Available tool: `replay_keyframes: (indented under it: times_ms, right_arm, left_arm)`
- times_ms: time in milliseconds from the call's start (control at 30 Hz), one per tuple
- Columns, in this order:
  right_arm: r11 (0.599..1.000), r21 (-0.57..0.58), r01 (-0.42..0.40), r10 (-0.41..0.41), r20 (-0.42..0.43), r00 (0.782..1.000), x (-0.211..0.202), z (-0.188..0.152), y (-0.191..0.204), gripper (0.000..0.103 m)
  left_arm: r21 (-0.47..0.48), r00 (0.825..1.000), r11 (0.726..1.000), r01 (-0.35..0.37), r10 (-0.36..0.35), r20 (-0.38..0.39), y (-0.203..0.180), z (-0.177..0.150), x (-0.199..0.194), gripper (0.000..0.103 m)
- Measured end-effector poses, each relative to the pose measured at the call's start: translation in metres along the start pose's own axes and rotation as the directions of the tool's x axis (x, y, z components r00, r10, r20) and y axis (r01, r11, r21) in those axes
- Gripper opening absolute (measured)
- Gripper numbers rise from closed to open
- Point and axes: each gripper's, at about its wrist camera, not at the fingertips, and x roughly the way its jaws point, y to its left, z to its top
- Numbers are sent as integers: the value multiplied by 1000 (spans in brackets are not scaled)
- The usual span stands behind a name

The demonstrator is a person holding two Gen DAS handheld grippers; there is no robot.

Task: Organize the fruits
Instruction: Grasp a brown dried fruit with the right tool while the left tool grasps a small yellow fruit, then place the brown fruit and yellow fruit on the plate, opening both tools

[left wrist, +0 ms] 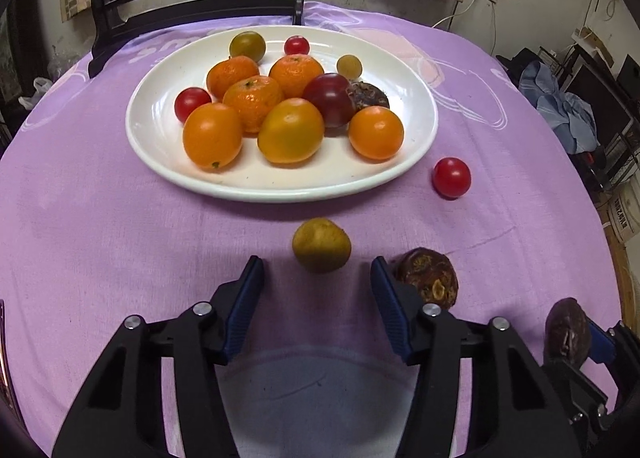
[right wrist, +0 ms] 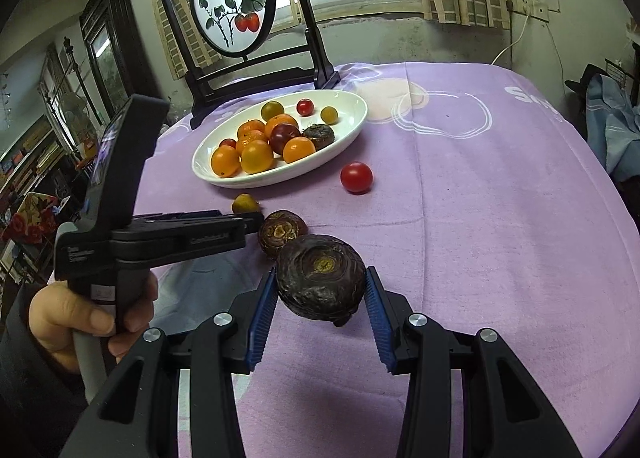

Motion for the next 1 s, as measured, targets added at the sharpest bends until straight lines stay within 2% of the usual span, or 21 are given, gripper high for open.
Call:
replay_keyframes:
  times_ms: [67,100,133,233,367,533,700,833,1000]
  right_arm:
    - [1000,-3,5,-5,-3,1000,1,0,1,44]
    - [1000,-3,7,-7,-5,1000,2,0,0,44]
    - [1000,-3,9,-9,-7,1000,3,-1,0,44]
    - [1000,-12,23,-23,-7,1000,3,-1,0,45]
    - [997,-44,57,-57,5,998,4,-2,3,44]
    - [998,-41,55,-55,10,998,5,-2,5,44]
    - [998,-49,27,-27,2,1000,5,6,17,44]
    - [996,-91,21,-20,15,1000,6,24,33,44]
    - [990,-142,5,1,48,999,19,68,52,44]
  left_arm:
    - [16,1000,1000,-18,18,6,-1,3,1,39]
    - [19,1000,1000,-15,15,5,-1,3,1,32]
    - [19,1000,1000,2,-2,2,0,4,1,29]
    - [17,1000,1000,20,-20,-6,1,1,-4,29]
    - [54,999,998,39,-41,25,2,-11,-26,29]
    - [95,995,994,53,-61,84,11,-22,-69,29]
    - [108,989,993,56,-70,133,28,-17,-103,29]
    - [112,986,991,69,-85,145,36,-4,-112,29]
    - [93,987,994,56,-69,147,48,25,-101,29]
